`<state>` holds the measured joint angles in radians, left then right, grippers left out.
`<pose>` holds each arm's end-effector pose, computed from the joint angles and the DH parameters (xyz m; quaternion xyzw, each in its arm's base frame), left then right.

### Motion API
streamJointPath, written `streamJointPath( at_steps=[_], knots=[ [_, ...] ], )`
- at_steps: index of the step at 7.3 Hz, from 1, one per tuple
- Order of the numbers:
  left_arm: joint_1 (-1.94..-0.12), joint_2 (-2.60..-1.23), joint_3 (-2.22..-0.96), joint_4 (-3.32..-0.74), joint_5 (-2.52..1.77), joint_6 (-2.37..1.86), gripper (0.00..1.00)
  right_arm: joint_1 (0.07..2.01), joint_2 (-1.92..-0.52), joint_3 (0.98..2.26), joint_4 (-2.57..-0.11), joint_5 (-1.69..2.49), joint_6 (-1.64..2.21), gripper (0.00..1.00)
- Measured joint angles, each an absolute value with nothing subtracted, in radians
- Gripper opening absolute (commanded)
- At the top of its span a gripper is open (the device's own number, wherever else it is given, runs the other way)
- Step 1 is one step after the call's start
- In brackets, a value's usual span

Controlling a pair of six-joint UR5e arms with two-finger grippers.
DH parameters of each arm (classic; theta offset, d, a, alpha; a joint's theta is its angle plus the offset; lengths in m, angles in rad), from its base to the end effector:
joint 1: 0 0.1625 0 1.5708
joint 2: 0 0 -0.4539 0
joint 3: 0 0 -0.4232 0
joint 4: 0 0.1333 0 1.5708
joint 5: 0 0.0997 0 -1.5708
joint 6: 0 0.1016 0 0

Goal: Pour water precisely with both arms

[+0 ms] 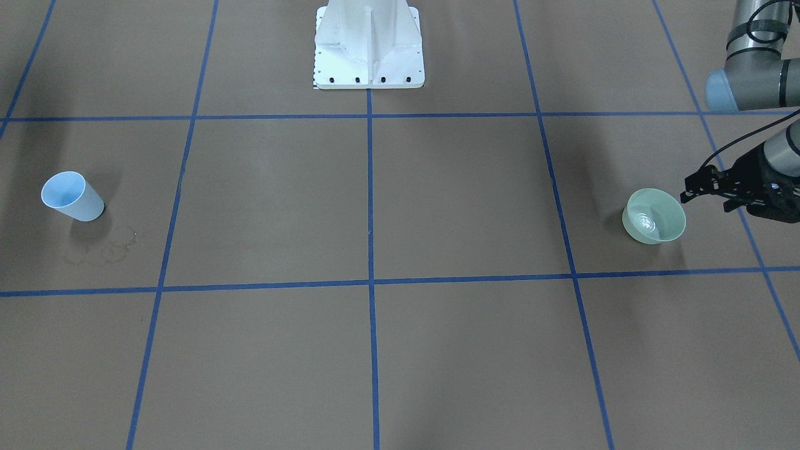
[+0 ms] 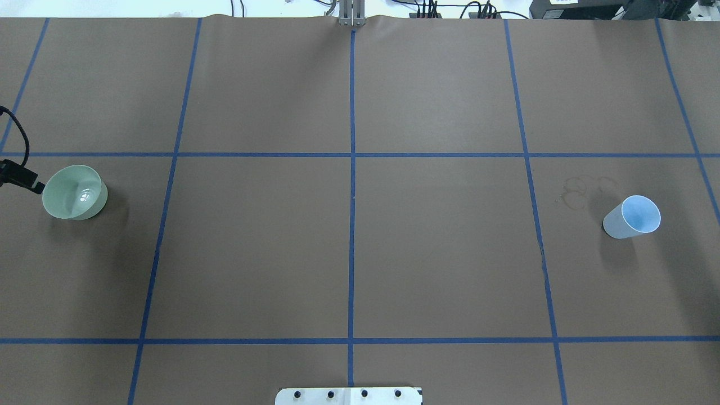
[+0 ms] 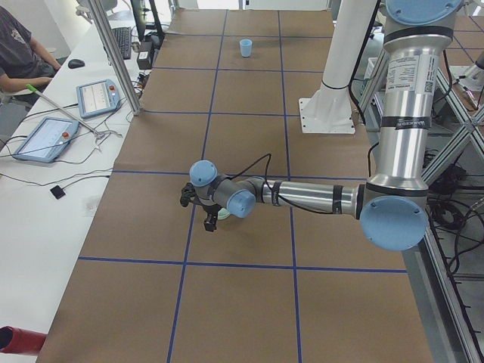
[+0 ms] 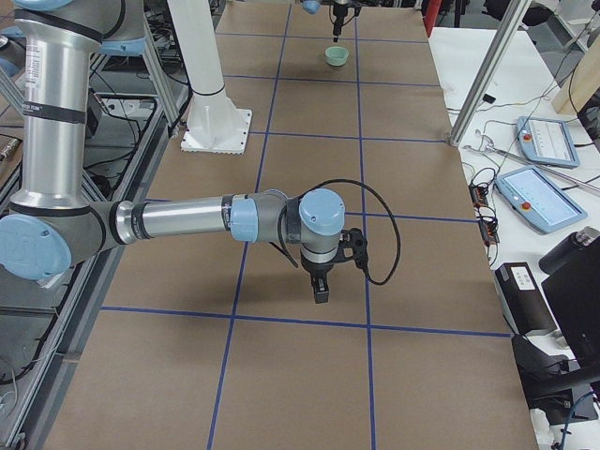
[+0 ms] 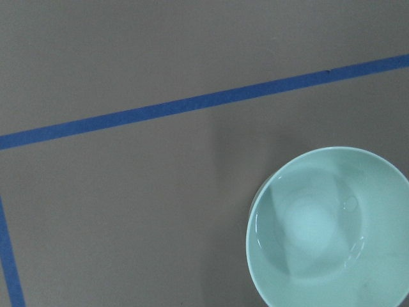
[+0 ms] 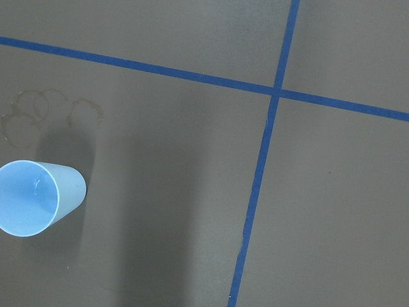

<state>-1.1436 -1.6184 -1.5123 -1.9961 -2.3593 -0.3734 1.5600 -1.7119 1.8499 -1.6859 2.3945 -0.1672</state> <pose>0.1783 -0.5395 0.6459 0.0284 0.4202 0.1033 0.9011 0.0538 -0.4572 0.6204 0.0417 -0.3982 -0.0860 0.9123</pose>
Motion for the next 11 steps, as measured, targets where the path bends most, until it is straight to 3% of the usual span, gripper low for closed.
streamJointPath(
  at_steps=[3,4,6,7,11],
  knots=[
    [-1.116,-1.662,-1.456,-2.0,-2.359,-0.377,0.73,1.56,-1.712,1.85,-1.686,2.395,-0.167,1.0],
    [-1.111,-1.676,-1.437,-2.0,-2.359,-0.377,0.59,1.56,-1.712,1.849,-1.686,2.395,-0.167,1.0],
    [-1.107,-1.691,-1.416,-2.0,-2.359,-0.377,0.08,1.56,-1.712,1.849,-1.686,2.395,-0.168,1.0],
    [-1.107,-1.692,-1.413,-2.0,-2.36,-0.377,0.0,1.56,-1.712,1.849,-1.686,2.395,-0.169,1.0],
    [-1.106,-1.725,-1.447,-1.991,-2.405,-0.473,0.0,1.56,-1.712,1.849,-1.686,2.395,-0.169,1.0]
  ],
)
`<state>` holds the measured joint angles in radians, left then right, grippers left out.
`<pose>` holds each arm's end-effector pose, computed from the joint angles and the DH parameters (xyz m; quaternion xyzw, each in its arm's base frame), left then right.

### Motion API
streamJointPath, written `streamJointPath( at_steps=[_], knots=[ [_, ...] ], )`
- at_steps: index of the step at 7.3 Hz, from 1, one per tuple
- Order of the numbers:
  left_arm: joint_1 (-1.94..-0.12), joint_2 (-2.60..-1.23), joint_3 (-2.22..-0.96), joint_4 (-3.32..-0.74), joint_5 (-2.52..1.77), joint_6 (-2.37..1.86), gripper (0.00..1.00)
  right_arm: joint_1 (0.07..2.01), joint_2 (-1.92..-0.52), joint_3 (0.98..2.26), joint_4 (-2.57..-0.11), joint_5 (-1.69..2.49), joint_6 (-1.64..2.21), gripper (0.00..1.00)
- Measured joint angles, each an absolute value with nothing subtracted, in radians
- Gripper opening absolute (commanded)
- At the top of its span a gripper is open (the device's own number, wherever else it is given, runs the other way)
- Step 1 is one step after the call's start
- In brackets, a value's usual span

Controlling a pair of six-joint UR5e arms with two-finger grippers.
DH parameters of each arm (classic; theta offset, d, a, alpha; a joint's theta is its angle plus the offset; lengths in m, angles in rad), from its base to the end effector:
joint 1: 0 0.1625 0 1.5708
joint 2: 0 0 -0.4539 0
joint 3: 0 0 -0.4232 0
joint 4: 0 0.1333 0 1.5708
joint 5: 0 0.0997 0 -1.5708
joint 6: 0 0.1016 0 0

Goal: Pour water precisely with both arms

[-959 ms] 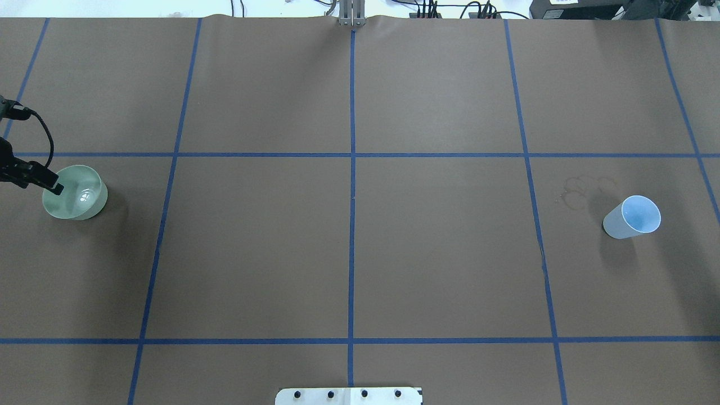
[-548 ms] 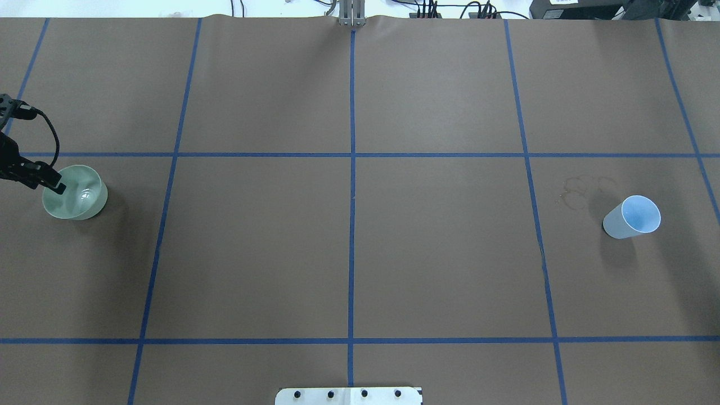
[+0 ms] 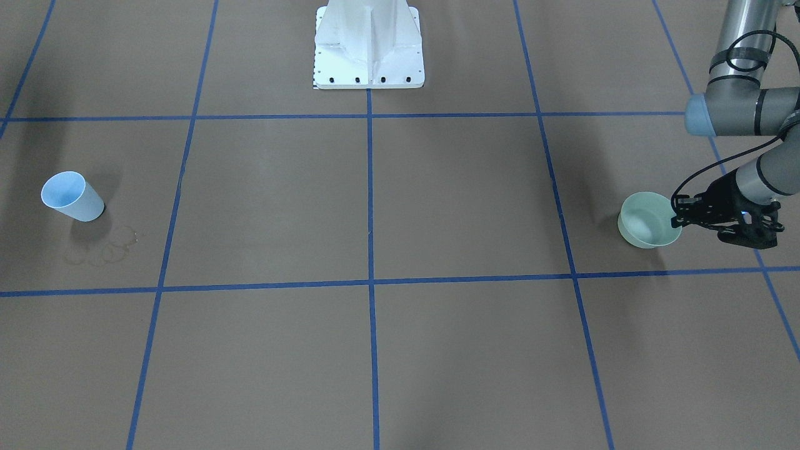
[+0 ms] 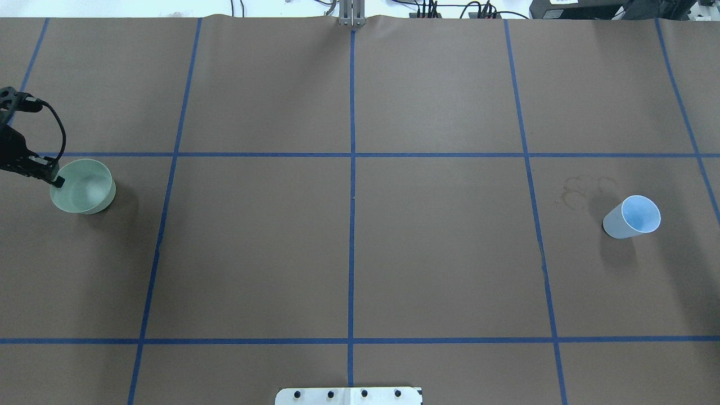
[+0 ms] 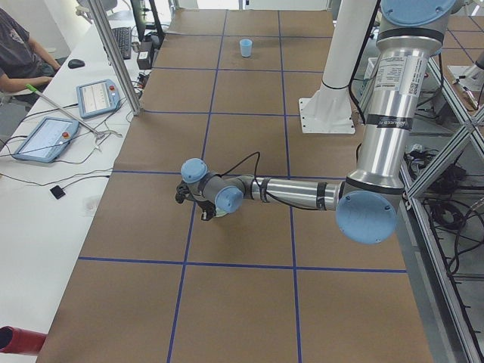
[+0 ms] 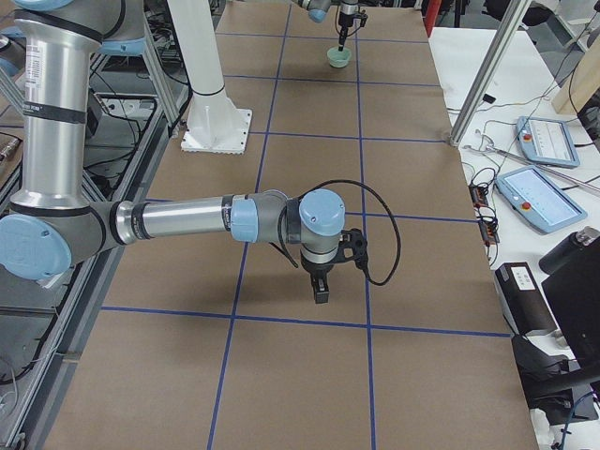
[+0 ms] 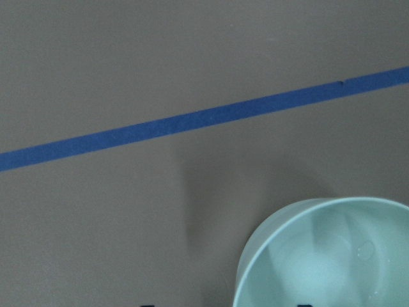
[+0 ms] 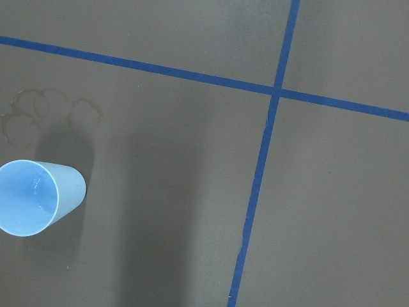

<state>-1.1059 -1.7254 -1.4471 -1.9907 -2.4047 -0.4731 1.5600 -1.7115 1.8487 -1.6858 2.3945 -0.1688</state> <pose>0.2226 -0.5734 0.6159 0.0039 0.4445 0.0869 0.8916 0.0538 -0.4574 0.6208 0.0417 -0.3982 -0.0866 0.9122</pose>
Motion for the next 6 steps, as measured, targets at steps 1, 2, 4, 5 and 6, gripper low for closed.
streamJointPath(
  at_steps=[1,2,4,5,6],
  knots=[
    [-1.106,-1.759,-1.473,-1.986,-2.456,-0.572,0.0,1.56,-1.711,1.849,-1.686,2.395,-0.169,1.0],
    [-1.101,-1.804,-1.504,-1.985,-2.493,-0.689,0.0,1.56,-1.711,1.85,-1.686,2.395,-0.169,1.0],
    [-1.017,-1.899,-1.575,-1.984,-2.504,-1.004,0.0,1.56,-1.709,1.85,-1.686,2.394,-0.169,1.0],
    [-0.939,-1.965,-1.595,-1.982,-2.474,-1.174,0.0,1.56,-1.709,1.85,-1.686,2.394,-0.169,1.0],
    [-0.849,-2.036,-1.601,-1.967,-2.41,-1.332,0.0,1.56,-1.709,1.849,-1.686,2.393,-0.169,1.0]
  ],
)
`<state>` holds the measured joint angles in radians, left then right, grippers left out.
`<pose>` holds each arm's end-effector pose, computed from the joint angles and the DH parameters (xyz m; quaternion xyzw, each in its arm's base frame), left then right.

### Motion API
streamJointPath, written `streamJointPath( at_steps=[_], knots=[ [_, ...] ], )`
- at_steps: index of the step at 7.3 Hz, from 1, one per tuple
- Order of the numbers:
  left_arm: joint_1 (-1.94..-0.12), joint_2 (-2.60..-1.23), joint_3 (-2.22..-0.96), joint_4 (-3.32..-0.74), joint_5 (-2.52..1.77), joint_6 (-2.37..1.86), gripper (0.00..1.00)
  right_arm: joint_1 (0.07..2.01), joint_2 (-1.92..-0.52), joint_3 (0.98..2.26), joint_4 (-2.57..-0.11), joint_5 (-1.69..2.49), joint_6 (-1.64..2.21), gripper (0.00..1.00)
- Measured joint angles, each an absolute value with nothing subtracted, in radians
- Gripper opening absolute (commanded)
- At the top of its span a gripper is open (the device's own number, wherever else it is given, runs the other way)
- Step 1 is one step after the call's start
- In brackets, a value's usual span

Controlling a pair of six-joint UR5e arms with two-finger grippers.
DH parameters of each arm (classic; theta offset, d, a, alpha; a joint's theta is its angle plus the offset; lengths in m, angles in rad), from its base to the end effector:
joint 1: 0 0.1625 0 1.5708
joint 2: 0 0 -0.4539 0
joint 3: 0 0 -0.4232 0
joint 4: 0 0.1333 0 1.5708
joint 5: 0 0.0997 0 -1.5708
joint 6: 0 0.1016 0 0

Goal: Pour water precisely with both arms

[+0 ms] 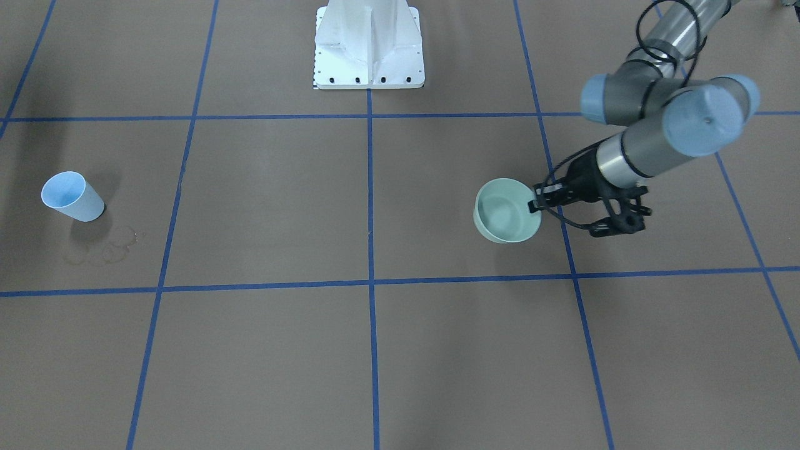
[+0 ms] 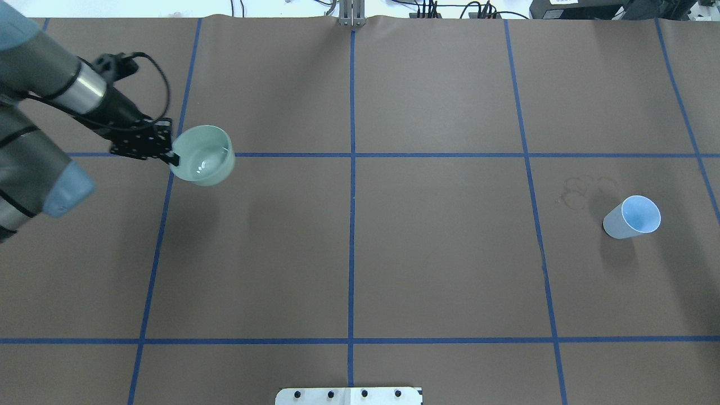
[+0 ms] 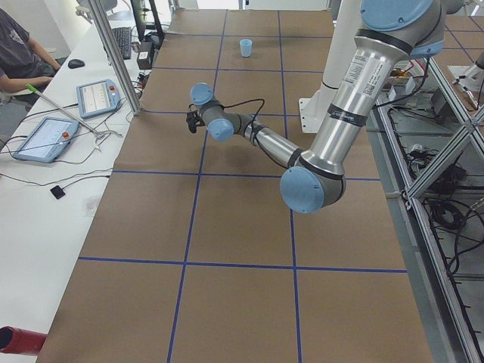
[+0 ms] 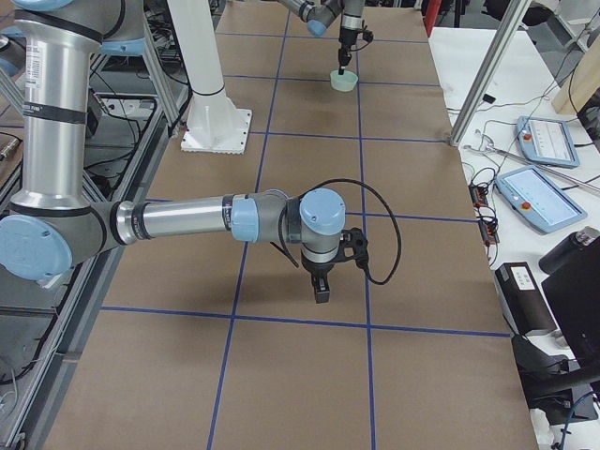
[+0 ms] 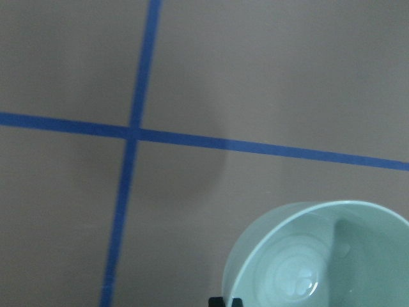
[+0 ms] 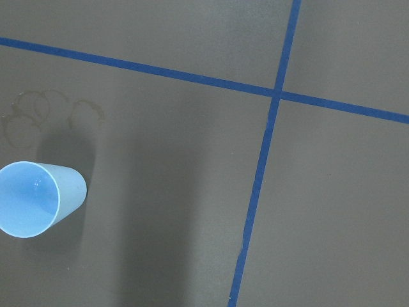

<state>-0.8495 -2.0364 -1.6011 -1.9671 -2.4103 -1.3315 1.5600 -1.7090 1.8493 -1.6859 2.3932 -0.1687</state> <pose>0.4133 -0.5573 0.3317 -0.1104 0.5274 -0.0798 0.8386 0.0539 -0.4585 0.6195 0.0430 -0.3975 -0.0872 0.9124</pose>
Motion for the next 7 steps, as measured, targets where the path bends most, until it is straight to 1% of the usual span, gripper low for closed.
streamJointPath(
  at_steps=[2,3,5,7],
  knots=[
    [-0.71,-2.158,-1.589,-1.901,-2.268,-1.506,0.0,1.56,-1.709,1.849,-1.686,2.393,-0.169,1.0],
    [-0.668,-2.214,-1.558,-1.877,-2.21,-1.544,0.0,1.56,-1.709,1.849,-1.686,2.393,-0.169,1.0],
    [-0.63,-2.314,-1.452,-1.862,-2.148,-1.572,0.0,1.56,-1.709,1.85,-1.686,2.393,-0.169,1.0],
    [-0.624,-2.373,-1.37,-1.86,-2.138,-1.575,0.0,1.559,-1.709,1.85,-1.686,2.393,-0.169,1.0]
  ],
)
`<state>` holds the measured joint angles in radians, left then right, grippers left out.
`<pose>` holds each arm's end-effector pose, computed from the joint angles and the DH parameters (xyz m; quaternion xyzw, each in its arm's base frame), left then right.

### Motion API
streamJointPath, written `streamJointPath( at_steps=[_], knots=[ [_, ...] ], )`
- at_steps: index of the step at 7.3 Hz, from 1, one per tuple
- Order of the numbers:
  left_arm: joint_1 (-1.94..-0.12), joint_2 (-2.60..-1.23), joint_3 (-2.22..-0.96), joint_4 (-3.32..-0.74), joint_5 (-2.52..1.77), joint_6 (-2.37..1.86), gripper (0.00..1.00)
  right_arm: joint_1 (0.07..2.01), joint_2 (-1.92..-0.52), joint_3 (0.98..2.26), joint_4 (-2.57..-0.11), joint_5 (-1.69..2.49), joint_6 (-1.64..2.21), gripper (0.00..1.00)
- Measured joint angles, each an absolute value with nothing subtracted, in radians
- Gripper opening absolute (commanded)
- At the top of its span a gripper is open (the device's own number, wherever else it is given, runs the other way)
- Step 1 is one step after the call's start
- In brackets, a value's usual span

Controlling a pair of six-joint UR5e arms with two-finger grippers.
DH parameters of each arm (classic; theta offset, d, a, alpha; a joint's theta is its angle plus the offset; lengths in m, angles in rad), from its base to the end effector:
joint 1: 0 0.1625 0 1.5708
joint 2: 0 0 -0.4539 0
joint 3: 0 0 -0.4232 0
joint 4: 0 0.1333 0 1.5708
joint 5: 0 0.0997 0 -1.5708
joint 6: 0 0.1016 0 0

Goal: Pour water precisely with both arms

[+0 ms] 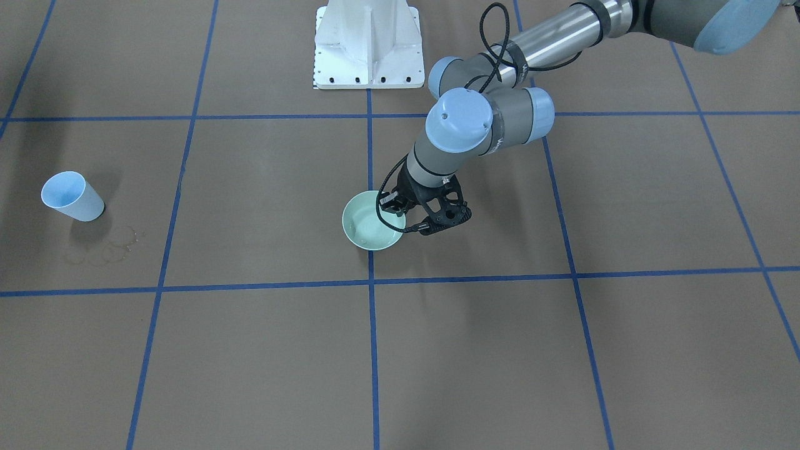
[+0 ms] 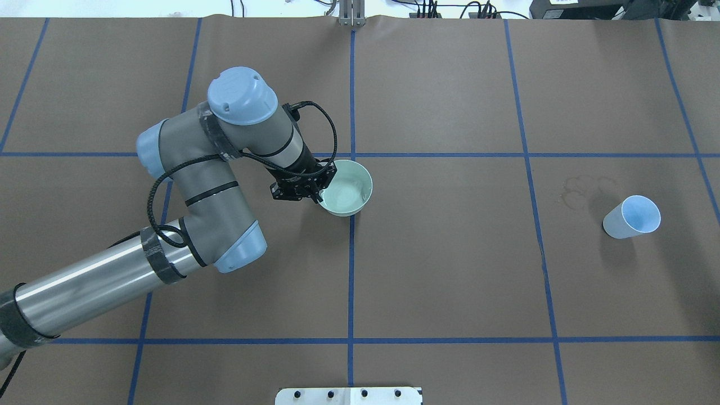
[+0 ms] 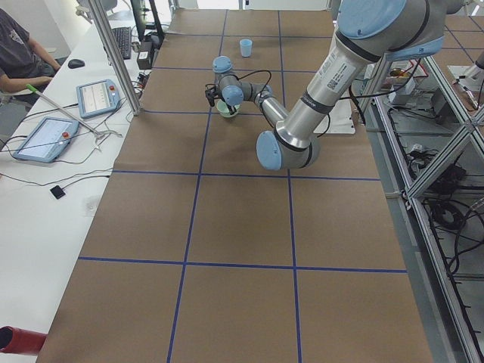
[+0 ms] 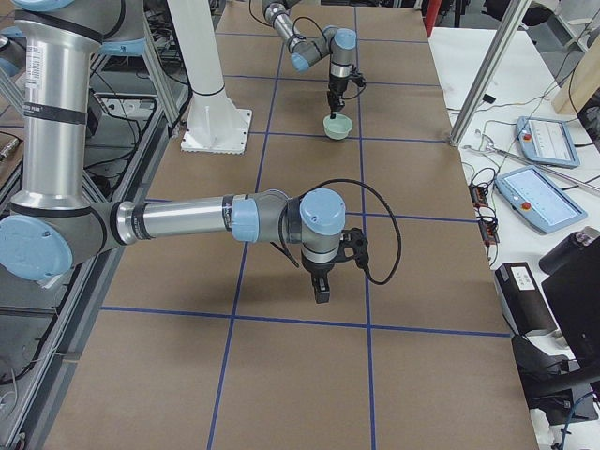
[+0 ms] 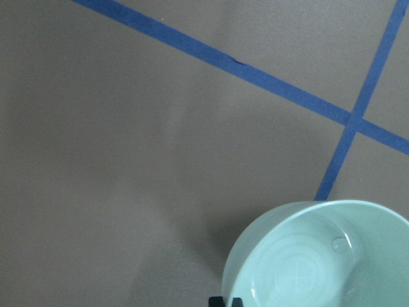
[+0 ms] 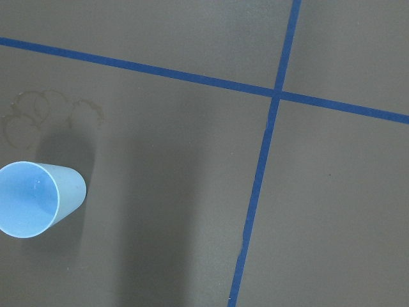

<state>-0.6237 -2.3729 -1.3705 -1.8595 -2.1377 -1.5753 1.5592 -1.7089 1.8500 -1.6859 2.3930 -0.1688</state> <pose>0.6070 -0.5338 0.2149 -0.1144 0.4707 -0.1532 0.8613 0.0535 -0.4586 0.6191 0.0433 -0.3974 -0.0877 0.9124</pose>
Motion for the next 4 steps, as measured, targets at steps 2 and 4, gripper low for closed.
streamJointPath(
  at_steps=[2,4],
  knots=[
    [-0.624,-2.39,-1.347,-1.86,-2.137,-1.574,0.15,1.559,-1.709,1.85,-1.686,2.393,-0.169,1.0],
    [-0.624,-2.388,-1.345,-1.861,-2.137,-1.571,0.23,1.559,-1.707,1.85,-1.686,2.393,-0.169,1.0]
  ],
)
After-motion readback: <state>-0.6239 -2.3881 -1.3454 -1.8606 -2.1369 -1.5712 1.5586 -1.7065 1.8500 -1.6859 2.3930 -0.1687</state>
